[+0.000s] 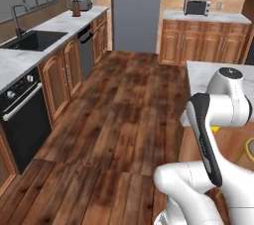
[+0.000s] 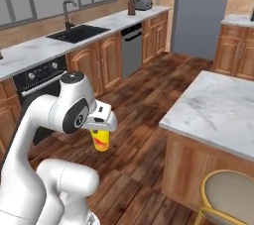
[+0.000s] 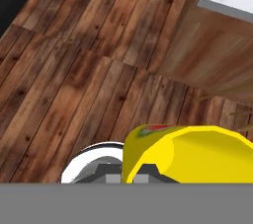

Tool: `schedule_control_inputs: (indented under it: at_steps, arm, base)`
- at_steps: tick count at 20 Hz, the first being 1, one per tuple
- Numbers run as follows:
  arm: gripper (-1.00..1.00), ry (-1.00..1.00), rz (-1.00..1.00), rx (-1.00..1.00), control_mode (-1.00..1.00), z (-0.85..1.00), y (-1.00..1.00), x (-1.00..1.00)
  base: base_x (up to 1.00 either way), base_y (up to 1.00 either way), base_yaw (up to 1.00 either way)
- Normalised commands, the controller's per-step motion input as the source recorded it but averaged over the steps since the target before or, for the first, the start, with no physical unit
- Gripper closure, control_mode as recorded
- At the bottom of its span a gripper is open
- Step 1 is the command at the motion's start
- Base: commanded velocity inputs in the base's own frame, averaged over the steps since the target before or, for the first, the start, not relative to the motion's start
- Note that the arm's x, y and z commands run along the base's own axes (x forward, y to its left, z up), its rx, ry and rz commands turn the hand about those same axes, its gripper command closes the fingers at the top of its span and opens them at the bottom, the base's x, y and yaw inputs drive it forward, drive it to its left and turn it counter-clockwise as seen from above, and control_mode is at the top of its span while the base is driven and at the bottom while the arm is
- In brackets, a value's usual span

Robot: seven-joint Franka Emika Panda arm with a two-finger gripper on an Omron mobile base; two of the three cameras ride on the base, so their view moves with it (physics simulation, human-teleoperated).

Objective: Pick the cup and bowl and place them in the sink. Then turn on the water.

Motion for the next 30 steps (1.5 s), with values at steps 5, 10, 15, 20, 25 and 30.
schedule_control_inputs:
  at_steps: [5,10,15,20,25,30]
  arm:
    - [1.00,0.00,0.00,0.00,1.00,0.00,0.00,0.00]
    - [1.00,0.00,0.00,0.00,1.00,0.00,0.00,0.00]
    - [1.00,0.00,0.00,0.00,1.00,0.00,0.00,0.00]
    - [1.00,0.00,0.00,0.00,1.00,0.00,0.00,0.00]
    - [1.00,0.00,0.00,0.00,1.00,0.00,0.00,0.00]
    - [1.00,0.00,0.00,0.00,1.00,0.00,0.00,0.00]
  base:
    - [0.62,0.39,0.00]
    - [0.68,0.33,0.04]
    - [0.67,0.27,0.08]
    - [0.69,0.21,0.11]
    - [0.70,0.18,0.11]
    - [0.69,0.14,0.12]
